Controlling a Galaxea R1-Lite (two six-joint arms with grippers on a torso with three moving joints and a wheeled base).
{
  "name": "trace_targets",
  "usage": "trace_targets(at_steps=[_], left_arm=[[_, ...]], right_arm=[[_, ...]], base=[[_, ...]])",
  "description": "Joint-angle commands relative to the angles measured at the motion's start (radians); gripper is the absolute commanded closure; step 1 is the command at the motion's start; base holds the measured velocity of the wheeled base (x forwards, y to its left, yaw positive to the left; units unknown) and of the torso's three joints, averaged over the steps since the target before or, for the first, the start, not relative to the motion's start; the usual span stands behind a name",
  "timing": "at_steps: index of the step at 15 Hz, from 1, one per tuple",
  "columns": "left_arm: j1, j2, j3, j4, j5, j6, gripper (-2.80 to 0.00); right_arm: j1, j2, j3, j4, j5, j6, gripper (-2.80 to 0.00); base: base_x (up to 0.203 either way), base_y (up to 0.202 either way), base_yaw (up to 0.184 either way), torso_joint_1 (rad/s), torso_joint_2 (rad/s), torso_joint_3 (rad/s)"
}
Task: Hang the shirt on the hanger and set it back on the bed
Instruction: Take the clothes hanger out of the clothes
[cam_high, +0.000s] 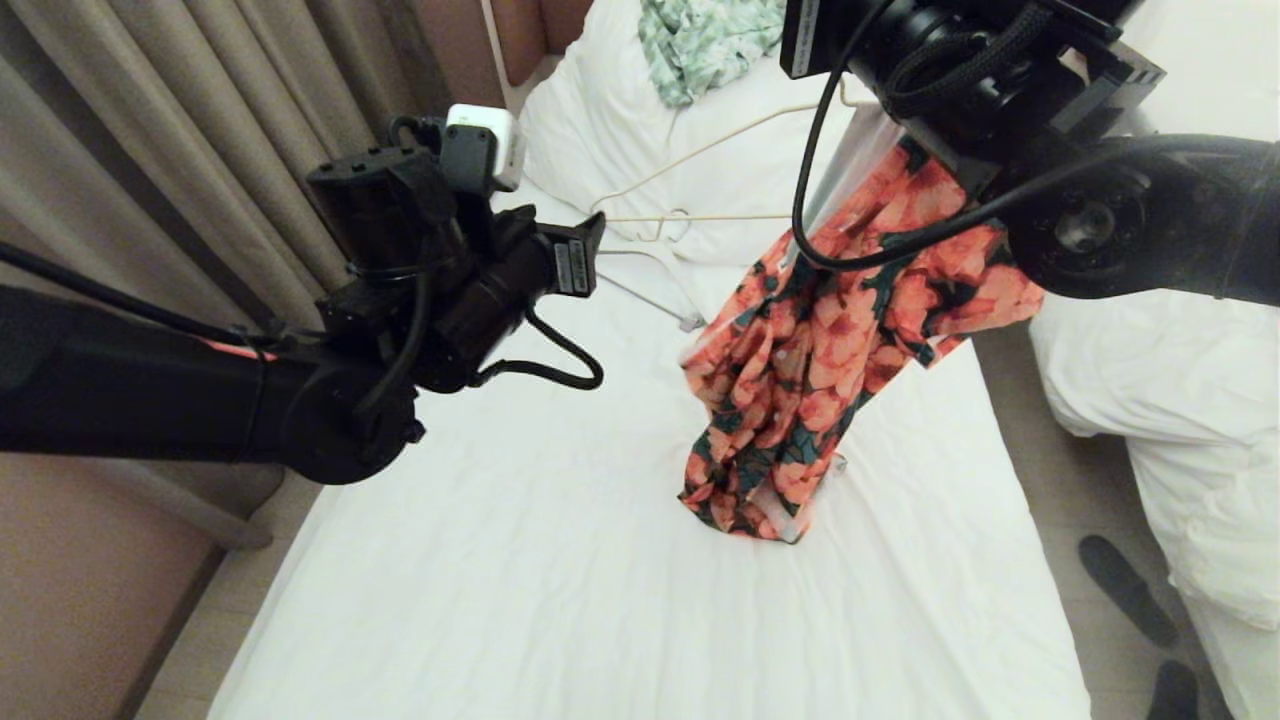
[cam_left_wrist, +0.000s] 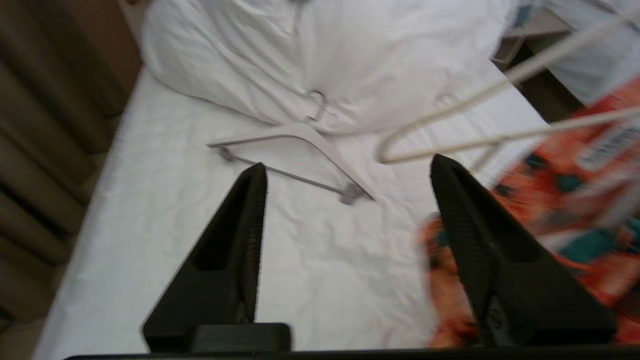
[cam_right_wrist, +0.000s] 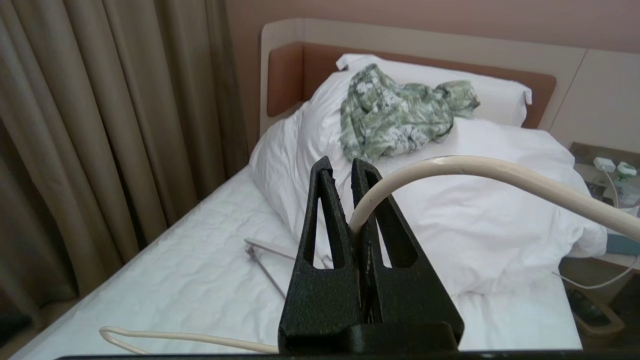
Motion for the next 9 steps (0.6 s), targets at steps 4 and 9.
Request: trace_targets(at_steps=[4,9], left_arm=[[0.119,-0.077,-0.031,-0.002,-0.015,0.002,0.00],[0.207,-0.078,-0.079,0.070,-0.027,-0.004,0.00]], right_arm=[[-0.003,0.047,0.000,-0.033,-0.003,0.011,0.00],[-0.003,0.099,-0.002,-0.097,-0.053,0.402,0.00]], base=[[0.000,0.000,0.000,0.000,0.00,0.000],[0.000,0.000,0.000,0.000,0.00,0.000]])
